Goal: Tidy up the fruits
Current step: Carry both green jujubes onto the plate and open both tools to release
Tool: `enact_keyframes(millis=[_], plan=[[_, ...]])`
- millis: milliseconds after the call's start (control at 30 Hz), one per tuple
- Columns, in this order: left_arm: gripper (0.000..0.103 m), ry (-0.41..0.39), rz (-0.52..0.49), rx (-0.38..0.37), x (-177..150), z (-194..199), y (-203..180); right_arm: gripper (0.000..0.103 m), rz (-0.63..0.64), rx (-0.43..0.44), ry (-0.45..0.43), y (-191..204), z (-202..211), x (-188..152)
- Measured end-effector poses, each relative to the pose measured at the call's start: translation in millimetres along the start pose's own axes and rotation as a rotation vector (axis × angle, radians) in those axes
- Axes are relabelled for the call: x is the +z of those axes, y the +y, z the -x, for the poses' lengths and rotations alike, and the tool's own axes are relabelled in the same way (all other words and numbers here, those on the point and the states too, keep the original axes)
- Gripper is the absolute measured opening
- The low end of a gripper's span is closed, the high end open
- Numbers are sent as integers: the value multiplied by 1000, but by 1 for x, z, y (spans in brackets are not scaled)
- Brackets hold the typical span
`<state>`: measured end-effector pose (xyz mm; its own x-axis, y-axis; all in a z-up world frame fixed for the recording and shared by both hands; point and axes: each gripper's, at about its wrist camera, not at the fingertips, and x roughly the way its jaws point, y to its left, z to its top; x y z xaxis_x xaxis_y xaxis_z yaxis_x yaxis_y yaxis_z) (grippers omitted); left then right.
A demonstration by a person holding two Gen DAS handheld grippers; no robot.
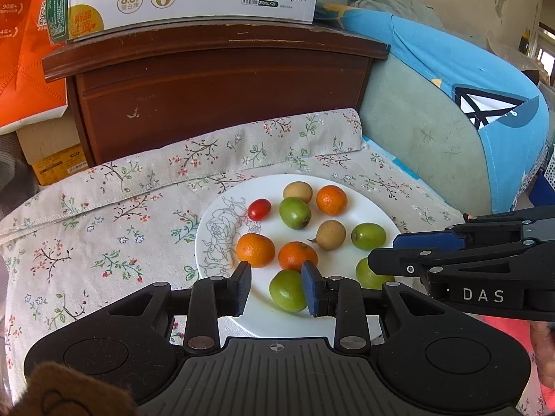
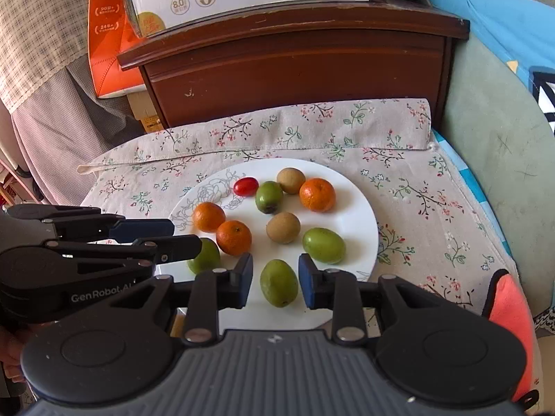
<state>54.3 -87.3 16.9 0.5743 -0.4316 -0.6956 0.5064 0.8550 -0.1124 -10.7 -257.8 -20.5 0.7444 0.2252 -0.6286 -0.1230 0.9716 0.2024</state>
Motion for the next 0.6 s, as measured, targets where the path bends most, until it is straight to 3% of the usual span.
enact_keyframes(millis=[100, 267, 400, 600], plan=[[32, -8, 6, 5, 3, 5, 2, 31, -22, 6, -19, -2, 5, 3], [47, -38, 12, 34, 7, 23, 8, 32, -15, 9, -41, 3, 15, 5], [50, -66, -6, 43, 2, 41, 13, 32, 0, 13, -54, 11, 27, 0], [51, -43, 66, 69, -17, 60, 29, 33, 4, 21, -47, 22, 40, -18]])
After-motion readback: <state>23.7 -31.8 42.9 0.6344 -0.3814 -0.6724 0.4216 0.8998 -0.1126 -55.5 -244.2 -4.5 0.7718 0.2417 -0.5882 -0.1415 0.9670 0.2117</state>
